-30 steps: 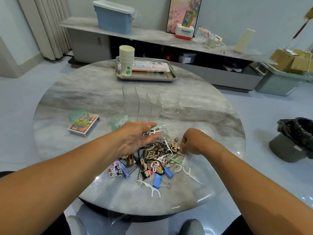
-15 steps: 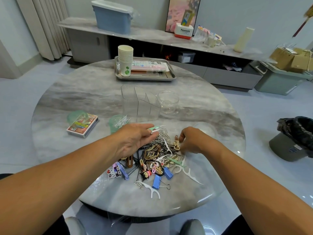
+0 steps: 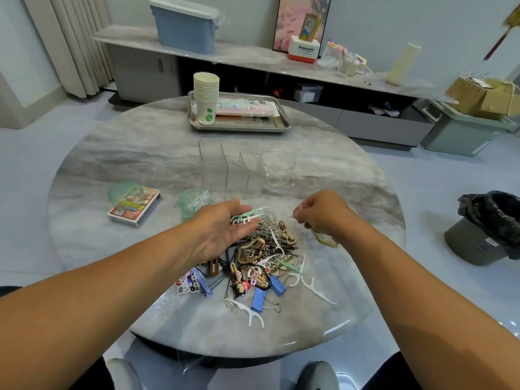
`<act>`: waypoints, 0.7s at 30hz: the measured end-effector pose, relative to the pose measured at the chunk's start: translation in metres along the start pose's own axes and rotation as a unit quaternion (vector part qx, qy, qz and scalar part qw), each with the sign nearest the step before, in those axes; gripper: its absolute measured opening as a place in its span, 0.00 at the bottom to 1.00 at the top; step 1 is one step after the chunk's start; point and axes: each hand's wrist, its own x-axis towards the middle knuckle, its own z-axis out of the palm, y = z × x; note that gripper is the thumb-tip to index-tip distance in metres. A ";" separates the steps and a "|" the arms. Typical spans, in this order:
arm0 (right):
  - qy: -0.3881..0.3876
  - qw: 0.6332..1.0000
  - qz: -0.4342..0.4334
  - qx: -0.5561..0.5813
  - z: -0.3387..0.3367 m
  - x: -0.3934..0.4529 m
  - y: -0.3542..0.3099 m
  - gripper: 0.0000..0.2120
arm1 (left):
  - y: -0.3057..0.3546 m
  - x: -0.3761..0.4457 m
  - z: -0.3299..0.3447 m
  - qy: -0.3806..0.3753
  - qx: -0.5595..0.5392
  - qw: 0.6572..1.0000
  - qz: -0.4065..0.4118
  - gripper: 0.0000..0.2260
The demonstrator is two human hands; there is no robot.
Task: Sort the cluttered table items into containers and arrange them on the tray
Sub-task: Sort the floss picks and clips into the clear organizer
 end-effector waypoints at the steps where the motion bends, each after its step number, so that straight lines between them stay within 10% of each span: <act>1: -0.007 0.997 0.013 0.077 0.003 -0.002 -0.001 0.05 | 0.000 -0.001 0.000 0.004 -0.003 1.000 0.004 0.14; 10: 0.047 0.988 -0.068 -0.129 0.050 -0.012 0.005 0.12 | 0.003 -0.007 0.002 0.009 -0.018 1.000 0.020 0.16; 21: -0.047 0.995 -0.020 -0.091 0.053 -0.008 -0.003 0.09 | 0.000 -0.009 -0.001 -0.001 0.016 1.000 0.023 0.10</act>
